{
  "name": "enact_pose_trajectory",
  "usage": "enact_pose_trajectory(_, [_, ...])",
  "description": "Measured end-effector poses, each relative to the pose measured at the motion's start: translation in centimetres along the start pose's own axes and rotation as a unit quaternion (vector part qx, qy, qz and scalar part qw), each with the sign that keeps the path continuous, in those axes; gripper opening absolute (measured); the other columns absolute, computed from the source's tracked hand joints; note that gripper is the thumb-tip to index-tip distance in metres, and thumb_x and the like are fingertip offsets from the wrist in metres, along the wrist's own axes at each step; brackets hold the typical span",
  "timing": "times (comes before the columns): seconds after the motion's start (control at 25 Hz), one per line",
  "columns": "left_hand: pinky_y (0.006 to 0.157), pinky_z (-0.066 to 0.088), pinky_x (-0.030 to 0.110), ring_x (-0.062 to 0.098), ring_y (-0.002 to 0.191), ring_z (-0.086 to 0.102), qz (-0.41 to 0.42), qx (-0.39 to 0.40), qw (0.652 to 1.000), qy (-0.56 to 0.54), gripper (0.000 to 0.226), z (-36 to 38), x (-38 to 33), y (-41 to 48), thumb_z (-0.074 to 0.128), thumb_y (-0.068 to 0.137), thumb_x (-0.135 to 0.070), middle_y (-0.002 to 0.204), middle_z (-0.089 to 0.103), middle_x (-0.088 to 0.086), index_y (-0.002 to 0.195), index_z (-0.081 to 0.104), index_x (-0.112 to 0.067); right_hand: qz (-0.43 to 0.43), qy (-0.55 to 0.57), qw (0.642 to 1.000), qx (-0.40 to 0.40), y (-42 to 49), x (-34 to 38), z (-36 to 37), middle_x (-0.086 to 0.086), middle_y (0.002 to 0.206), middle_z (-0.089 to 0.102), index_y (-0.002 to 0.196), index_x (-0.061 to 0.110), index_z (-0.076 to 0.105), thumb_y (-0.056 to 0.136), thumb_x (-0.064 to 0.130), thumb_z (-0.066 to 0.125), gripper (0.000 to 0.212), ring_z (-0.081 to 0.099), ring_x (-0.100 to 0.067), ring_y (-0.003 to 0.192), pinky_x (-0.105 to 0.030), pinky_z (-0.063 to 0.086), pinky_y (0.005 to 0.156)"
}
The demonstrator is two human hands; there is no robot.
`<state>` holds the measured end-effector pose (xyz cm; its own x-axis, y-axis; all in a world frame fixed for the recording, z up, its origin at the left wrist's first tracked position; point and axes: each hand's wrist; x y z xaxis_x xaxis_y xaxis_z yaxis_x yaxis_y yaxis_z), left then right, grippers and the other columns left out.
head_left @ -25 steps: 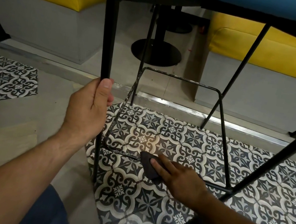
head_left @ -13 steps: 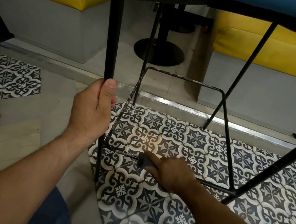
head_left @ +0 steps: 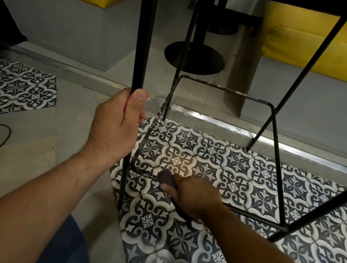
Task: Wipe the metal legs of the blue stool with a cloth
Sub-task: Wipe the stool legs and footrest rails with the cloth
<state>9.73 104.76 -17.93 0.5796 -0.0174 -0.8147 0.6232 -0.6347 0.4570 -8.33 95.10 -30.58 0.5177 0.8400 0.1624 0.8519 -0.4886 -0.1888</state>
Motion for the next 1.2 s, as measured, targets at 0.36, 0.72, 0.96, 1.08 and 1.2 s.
enact_pose_trajectory(0.36, [0.059, 0.041, 0.007, 0.003, 0.064, 0.058, -0.005, 0.010, 1.000, 0.004, 0.053, 0.0, -0.1, 0.0, 0.030, 0.095, -0.056, 0.068, 0.059, -0.007, 0.095, 0.064, -0.016, -0.100, -0.076, 0.991, -0.052, -2.8, -0.4, 1.9, -0.012, 0.141, 0.044, 0.151, 0.019, 0.006, 0.091, 0.034, 0.056, 0.079, 0.057, -0.027, 0.107, -0.041, 0.050, 0.084])
enact_pose_trajectory(0.72, [0.058, 0.042, 0.009, 0.005, 0.064, 0.058, 0.005, 0.020, 1.000, 0.014, 0.055, -0.2, 0.3, 0.3, 0.028, 0.096, -0.058, 0.067, 0.059, -0.007, 0.095, 0.063, -0.016, -0.007, -0.011, 0.998, -0.054, 2.7, 5.4, 0.6, -0.006, 0.094, 0.065, 0.123, 0.018, 0.046, 0.097, 0.055, 0.029, 0.048, 0.060, -0.022, 0.074, -0.033, 0.043, 0.055])
enact_pose_trajectory(0.96, [0.058, 0.042, 0.009, 0.004, 0.063, 0.057, 0.005, 0.022, 1.000, 0.001, 0.055, 0.0, 0.2, 0.3, 0.028, 0.095, -0.057, 0.067, 0.058, -0.007, 0.095, 0.063, -0.014, -0.122, -0.061, 0.990, -0.018, 0.2, 3.5, 1.1, -0.015, 0.140, 0.040, 0.151, 0.027, 0.002, 0.089, 0.025, 0.056, 0.083, 0.053, -0.032, 0.107, -0.044, 0.047, 0.083])
enact_pose_trajectory(1.08, [0.058, 0.042, 0.009, 0.003, 0.062, 0.057, 0.006, 0.027, 1.000, 0.004, 0.057, -0.2, 0.1, 0.3, 0.027, 0.093, -0.060, 0.066, 0.058, -0.008, 0.096, 0.063, -0.016, -0.077, -0.072, 0.994, 0.010, 2.7, 5.2, 0.3, -0.015, 0.120, 0.054, 0.149, 0.023, 0.006, 0.097, 0.028, 0.046, 0.066, 0.059, -0.029, 0.090, -0.039, 0.043, 0.062])
enact_pose_trajectory(1.2, [0.056, 0.042, 0.008, 0.002, 0.061, 0.057, 0.005, 0.029, 1.000, 0.005, 0.057, -0.2, 0.0, 0.3, 0.027, 0.093, -0.061, 0.065, 0.057, -0.009, 0.095, 0.063, -0.017, -0.017, -0.005, 1.000, 0.015, 4.5, 6.9, -0.1, -0.006, 0.097, 0.063, 0.124, 0.016, 0.044, 0.099, 0.041, 0.038, 0.036, 0.055, -0.021, 0.074, -0.035, 0.039, 0.059])
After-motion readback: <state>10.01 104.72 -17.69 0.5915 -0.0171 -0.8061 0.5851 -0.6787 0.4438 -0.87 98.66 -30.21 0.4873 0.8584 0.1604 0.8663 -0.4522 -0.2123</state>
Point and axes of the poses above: each hand's wrist, its own y-axis towards the middle knuckle, its own z-axis out of the palm, x = y × z
